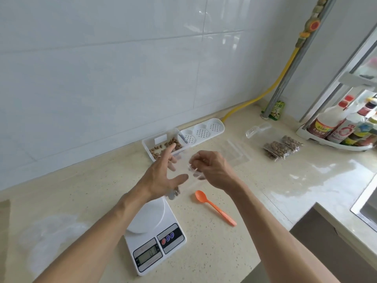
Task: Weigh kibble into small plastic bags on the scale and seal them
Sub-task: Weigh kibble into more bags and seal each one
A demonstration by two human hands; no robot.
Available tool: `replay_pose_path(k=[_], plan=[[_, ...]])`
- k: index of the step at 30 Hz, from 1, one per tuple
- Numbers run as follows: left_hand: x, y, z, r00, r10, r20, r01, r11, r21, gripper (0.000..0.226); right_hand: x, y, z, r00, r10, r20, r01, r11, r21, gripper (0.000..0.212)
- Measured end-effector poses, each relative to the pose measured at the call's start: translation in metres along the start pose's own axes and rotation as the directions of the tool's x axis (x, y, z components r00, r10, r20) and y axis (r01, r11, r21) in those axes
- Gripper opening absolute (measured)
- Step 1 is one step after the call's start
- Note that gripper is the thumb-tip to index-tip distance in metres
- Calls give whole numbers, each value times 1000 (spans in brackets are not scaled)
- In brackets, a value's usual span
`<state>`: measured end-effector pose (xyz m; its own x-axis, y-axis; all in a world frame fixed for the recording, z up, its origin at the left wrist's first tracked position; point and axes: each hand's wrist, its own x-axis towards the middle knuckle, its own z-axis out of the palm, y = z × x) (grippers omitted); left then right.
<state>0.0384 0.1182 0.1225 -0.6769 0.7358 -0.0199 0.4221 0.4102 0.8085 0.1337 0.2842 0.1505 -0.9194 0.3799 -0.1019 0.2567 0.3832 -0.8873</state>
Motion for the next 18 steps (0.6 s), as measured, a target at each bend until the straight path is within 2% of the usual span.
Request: replay_pose_path(k=[3,4,5,8,10,13,18], plan=[[-6,-22,-17,992,-124,36,125,992,-14,24,5,-4,1,999,-6,38,5,999,42,22],[-8,-30,-22,989,-142,27,143,990,-7,9,7,-5,1,999,8,45,-11,997,73,21],[-9,-38,-26,988,-151,10,151,988,-10,6,9,-5,2,998,31,53,-36,994,107,19],[-14,-52,-35,976,-208,-67,208,978,7,17,11,0,10,992,90,87,-105,978,179,22],[-16,-56,-39,971,-219,-93,225,973,57,15,13,5,20,993,75,90,-83,993,82,20],[-19,-67,-42,969,-242,-58,246,965,95,14,18,18,39,992,122,45,-122,993,-10,11],[-23,-90,-40,957,-291,-3,288,946,150,12,25,48,67,948,315,43,-317,946,62,10]])
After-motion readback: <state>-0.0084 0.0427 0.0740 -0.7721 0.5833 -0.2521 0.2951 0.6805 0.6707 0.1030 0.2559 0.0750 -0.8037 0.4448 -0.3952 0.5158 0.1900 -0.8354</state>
